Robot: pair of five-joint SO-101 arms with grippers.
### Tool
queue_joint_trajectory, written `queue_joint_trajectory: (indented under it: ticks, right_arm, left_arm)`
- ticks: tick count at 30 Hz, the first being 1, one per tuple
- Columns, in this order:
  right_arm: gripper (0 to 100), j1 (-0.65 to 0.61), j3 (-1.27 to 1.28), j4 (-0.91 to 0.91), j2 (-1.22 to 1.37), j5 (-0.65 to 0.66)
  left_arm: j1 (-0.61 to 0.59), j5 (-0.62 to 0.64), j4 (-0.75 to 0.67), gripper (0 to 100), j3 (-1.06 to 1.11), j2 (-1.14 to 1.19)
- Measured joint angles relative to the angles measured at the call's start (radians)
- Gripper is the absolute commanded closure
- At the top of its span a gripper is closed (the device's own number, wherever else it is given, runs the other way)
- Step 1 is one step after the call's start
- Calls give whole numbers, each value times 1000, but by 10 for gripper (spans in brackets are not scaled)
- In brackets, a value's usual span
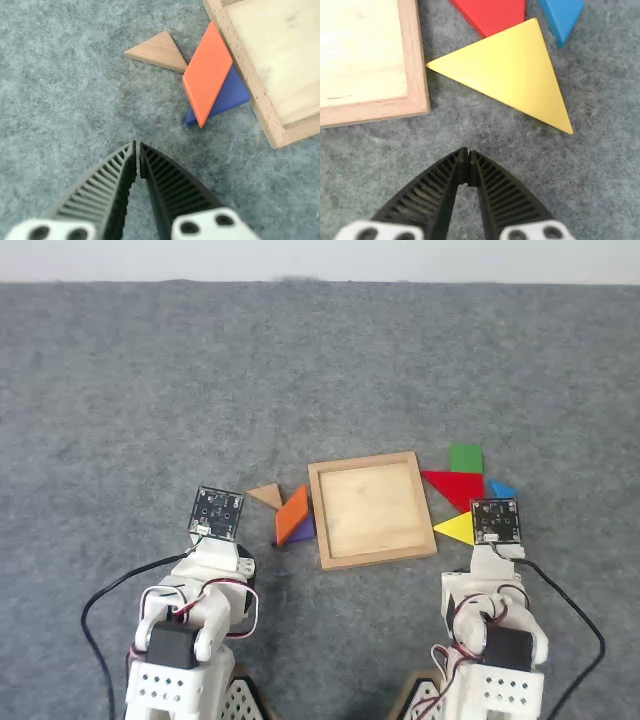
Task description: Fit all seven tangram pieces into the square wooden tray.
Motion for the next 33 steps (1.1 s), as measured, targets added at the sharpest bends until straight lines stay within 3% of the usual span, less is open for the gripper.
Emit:
queue_joint_trajectory:
  ticks: [7,14,19,24,33]
  right_arm:
    - [990,-80,0,-129,0,23]
    - [989,43,-15,-339,0,440]
    - [989,153,-137,-347,0,405]
    - [989,133,-305,-276,26,374]
    - [987,84,-591,-244,646,287]
  left_arm:
    - [0,0,0,988,0,0]
    - [0,0,0,988,0,0]
    - [0,0,0,988,0,0]
    - [0,0,0,988,0,0]
    - [0,0,0,988,0,0]
